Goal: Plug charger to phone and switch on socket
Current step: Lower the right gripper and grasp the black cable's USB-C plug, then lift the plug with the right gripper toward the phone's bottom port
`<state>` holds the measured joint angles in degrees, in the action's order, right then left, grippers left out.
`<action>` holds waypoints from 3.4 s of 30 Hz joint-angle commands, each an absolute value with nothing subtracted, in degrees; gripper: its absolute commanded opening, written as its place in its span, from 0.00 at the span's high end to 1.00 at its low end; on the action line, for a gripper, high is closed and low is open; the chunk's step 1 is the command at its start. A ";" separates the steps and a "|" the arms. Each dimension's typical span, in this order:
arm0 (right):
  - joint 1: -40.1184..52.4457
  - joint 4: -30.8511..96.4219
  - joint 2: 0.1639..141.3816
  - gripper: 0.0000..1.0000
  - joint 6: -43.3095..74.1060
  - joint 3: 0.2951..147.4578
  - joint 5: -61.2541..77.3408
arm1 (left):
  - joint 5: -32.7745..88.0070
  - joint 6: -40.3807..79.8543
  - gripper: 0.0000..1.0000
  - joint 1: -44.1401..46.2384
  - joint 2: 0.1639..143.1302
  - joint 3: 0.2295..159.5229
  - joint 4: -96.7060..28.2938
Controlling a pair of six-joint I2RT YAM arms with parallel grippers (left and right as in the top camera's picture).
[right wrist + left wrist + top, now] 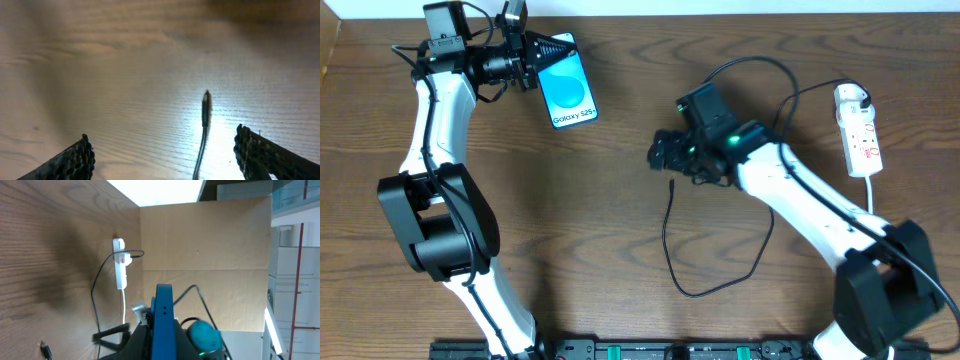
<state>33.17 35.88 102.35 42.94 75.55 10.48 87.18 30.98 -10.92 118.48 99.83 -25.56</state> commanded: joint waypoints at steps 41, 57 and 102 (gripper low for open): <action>38.94 38.33 116.38 0.30 46.68 75.85 3.20 | 88.86 28.42 0.93 -10.92 118.32 100.33 -25.71; 38.94 37.26 116.38 0.72 46.65 75.85 3.11 | 87.39 28.08 0.92 -10.92 118.32 100.33 -26.15; 26.06 -6.00 110.98 0.99 34.04 76.05 71.81 | 84.66 66.59 0.93 -10.85 118.30 100.36 23.86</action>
<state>26.44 -2.66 112.53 29.15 75.61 61.95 85.60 50.74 -10.83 118.65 99.48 15.92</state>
